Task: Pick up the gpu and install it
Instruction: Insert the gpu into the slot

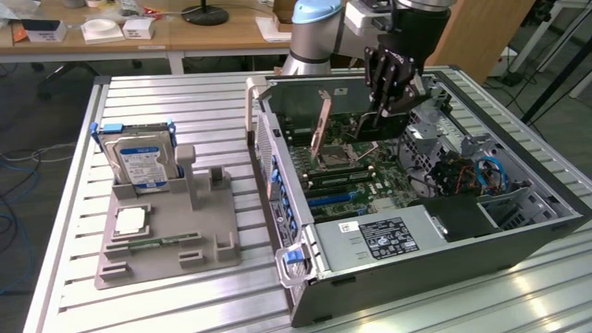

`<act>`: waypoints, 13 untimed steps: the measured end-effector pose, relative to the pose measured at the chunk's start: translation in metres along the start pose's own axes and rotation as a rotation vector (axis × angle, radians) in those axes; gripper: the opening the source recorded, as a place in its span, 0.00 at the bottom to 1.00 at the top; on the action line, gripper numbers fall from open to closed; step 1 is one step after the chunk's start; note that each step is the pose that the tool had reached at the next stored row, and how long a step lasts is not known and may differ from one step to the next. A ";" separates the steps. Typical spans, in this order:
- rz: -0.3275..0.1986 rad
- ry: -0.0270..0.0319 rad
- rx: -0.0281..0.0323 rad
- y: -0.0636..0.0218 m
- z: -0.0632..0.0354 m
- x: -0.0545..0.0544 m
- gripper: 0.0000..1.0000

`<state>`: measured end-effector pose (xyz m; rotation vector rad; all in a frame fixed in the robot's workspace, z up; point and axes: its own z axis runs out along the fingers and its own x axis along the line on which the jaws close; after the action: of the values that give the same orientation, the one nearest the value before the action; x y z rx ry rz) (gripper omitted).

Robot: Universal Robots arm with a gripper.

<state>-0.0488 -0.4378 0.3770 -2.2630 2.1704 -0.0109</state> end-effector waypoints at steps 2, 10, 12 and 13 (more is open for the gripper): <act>0.005 0.0002 0.0004 0.0003 0.0011 0.001 0.26; 0.026 0.0013 0.0042 0.0031 0.0048 0.001 0.26; 0.027 0.0014 0.0056 0.0032 0.0058 0.001 0.26; 0.027 0.0013 0.0069 0.0034 0.0066 0.001 0.26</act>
<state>-0.0521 -0.4394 0.3704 -2.2306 2.1978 -0.0197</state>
